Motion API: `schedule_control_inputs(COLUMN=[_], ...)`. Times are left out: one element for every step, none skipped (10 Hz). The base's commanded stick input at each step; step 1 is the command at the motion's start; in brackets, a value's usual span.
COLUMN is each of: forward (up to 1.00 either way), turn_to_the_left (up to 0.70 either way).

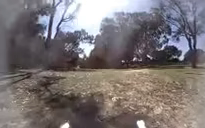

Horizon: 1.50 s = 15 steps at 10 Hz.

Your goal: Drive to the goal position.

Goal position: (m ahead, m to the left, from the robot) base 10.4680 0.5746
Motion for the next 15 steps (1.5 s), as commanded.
schedule_control_inputs(forward=[1.0,1.0,1.0,1.0,1.0,1.0,1.0,1.0,1.0,1.0,1.0,1.0,1.0,1.0,1.0], turn_to_the_left=[0.0,0.0,-0.03,-0.18,-0.27,-0.27,-0.19,-0.04,0.0,0.0,0.0,0.0,0.0,0.0,0.0])
